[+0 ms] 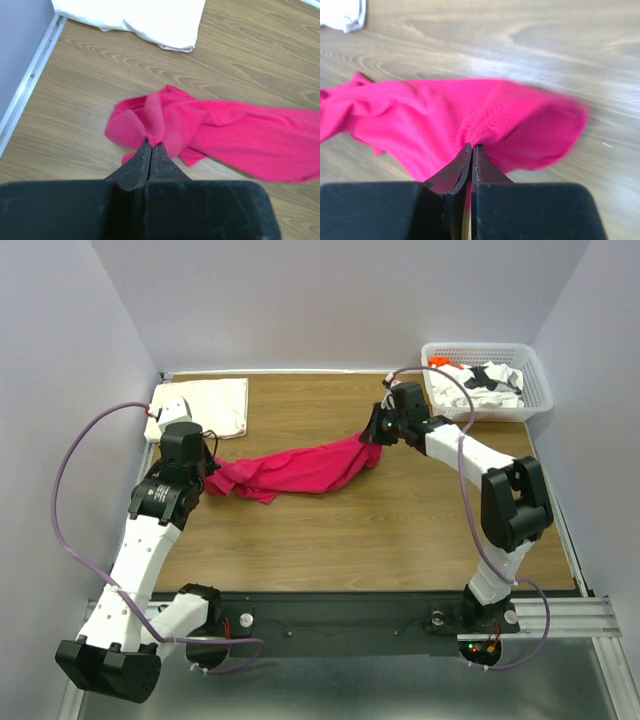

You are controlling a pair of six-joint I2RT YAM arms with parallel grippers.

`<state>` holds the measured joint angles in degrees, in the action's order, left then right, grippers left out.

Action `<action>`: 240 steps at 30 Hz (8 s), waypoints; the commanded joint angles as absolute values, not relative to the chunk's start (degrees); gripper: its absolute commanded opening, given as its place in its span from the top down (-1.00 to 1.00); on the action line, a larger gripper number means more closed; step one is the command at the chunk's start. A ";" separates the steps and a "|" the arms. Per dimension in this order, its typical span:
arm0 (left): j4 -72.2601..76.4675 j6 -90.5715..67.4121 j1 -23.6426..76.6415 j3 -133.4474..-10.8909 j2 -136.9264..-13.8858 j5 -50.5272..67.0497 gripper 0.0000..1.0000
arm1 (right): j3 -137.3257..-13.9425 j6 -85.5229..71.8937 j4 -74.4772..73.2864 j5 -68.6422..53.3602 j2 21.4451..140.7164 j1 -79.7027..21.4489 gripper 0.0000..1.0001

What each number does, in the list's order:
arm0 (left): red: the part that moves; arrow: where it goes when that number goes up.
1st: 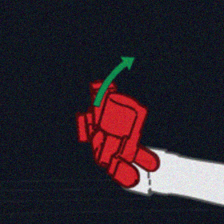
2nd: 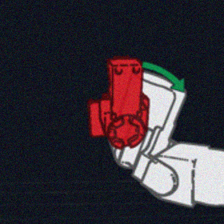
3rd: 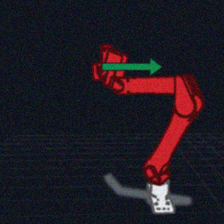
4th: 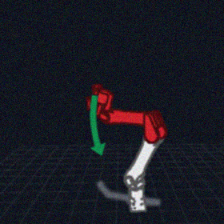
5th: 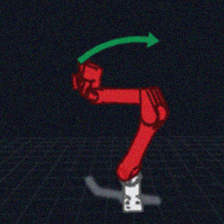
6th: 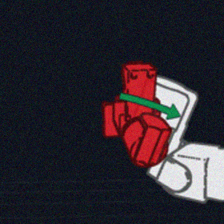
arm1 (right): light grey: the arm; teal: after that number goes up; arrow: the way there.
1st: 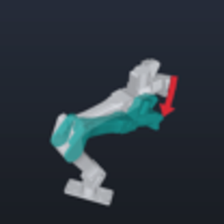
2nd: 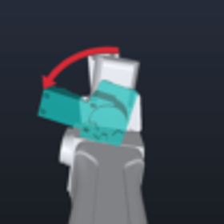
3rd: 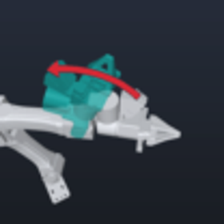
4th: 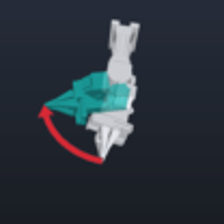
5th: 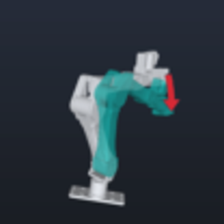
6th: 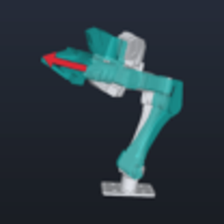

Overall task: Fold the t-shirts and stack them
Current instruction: Flatten the tshirt out

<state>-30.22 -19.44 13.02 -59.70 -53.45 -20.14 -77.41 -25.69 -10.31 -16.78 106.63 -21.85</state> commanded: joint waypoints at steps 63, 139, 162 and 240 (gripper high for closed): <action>-20.74 -14.33 12.83 -56.69 -56.16 -7.21 1.00 | -56.16 -25.40 -20.48 -2.18 91.59 -13.80 0.16; -23.55 -15.47 12.83 -54.84 -53.88 -8.35 1.00 | -73.83 -33.57 -7.30 -12.74 110.83 -29.01 0.15; -24.26 -15.47 12.83 -55.90 -54.05 -9.58 1.00 | -72.69 -31.20 -5.01 -16.70 108.38 -28.65 0.73; -3.34 -0.88 6.59 -133.74 -91.04 -11.25 1.00 | -128.49 -10.99 -13.54 -5.63 102.03 -0.79 0.99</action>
